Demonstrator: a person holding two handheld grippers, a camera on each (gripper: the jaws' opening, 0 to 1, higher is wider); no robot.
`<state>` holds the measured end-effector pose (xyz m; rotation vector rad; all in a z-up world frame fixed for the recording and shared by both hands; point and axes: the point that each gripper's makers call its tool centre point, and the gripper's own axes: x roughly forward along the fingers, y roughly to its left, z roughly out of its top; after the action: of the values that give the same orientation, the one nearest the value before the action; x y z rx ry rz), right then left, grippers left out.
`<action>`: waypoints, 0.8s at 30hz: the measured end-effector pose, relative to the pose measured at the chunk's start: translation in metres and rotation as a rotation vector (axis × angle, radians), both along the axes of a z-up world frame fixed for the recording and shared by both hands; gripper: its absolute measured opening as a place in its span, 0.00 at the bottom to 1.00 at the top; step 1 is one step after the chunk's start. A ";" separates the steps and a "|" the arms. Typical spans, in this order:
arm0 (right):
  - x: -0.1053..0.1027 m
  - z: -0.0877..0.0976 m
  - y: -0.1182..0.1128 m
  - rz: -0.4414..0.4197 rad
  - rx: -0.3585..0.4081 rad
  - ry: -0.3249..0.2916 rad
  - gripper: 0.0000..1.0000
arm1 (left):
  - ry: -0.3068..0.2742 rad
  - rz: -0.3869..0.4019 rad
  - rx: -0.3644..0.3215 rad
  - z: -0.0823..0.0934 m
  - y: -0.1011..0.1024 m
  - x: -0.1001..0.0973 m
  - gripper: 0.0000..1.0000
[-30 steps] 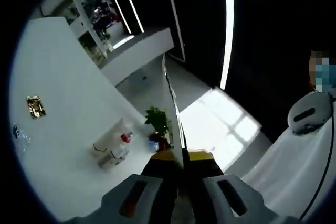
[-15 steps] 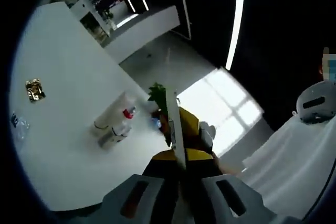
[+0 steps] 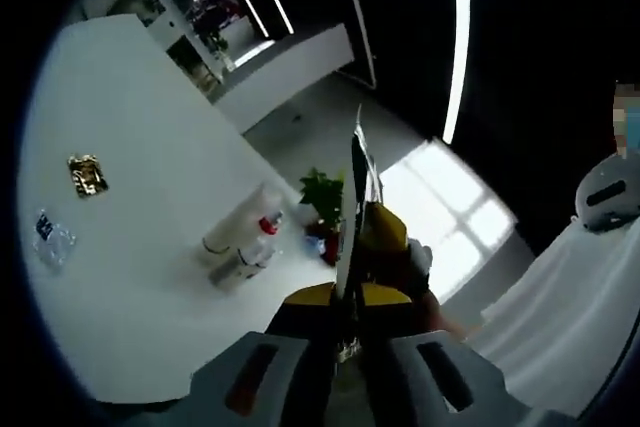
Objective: Arrange the skincare products in the storage area until every visible bottle or jar stands upright without overlapping.
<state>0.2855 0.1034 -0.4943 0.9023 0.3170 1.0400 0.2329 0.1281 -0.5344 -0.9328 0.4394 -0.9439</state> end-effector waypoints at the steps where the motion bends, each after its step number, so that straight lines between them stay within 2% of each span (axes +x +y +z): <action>1: 0.002 -0.004 0.001 -0.009 -0.028 0.002 0.01 | 0.014 -0.001 -0.005 0.000 0.000 -0.001 0.00; 3: 0.003 -0.013 0.003 -0.014 -0.119 -0.014 0.02 | 0.048 -0.013 -0.012 -0.003 0.000 -0.004 0.00; 6: 0.003 -0.023 0.007 -0.017 -0.272 -0.078 0.04 | 0.092 -0.002 -0.003 -0.012 0.004 -0.005 0.00; 8: 0.004 -0.030 0.009 -0.015 -0.340 -0.109 0.06 | 0.106 0.005 -0.001 -0.016 0.005 -0.005 0.00; 11: 0.006 -0.039 0.008 -0.026 -0.406 -0.114 0.10 | 0.143 0.012 -0.012 -0.020 0.004 -0.005 0.00; 14: 0.010 -0.049 0.005 -0.049 -0.500 -0.145 0.19 | 0.163 0.018 -0.005 -0.023 0.005 -0.002 0.00; 17: 0.008 -0.058 0.007 -0.027 -0.554 -0.161 0.26 | 0.189 0.035 -0.004 -0.026 0.007 0.001 0.00; 24: 0.005 -0.062 0.006 -0.017 -0.545 -0.154 0.33 | 0.233 0.078 -0.058 -0.026 0.015 0.009 0.00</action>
<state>0.2901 0.1098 -0.5563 0.3323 0.4349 0.9345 0.2420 0.1431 -0.5608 -1.1113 0.5709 -0.7833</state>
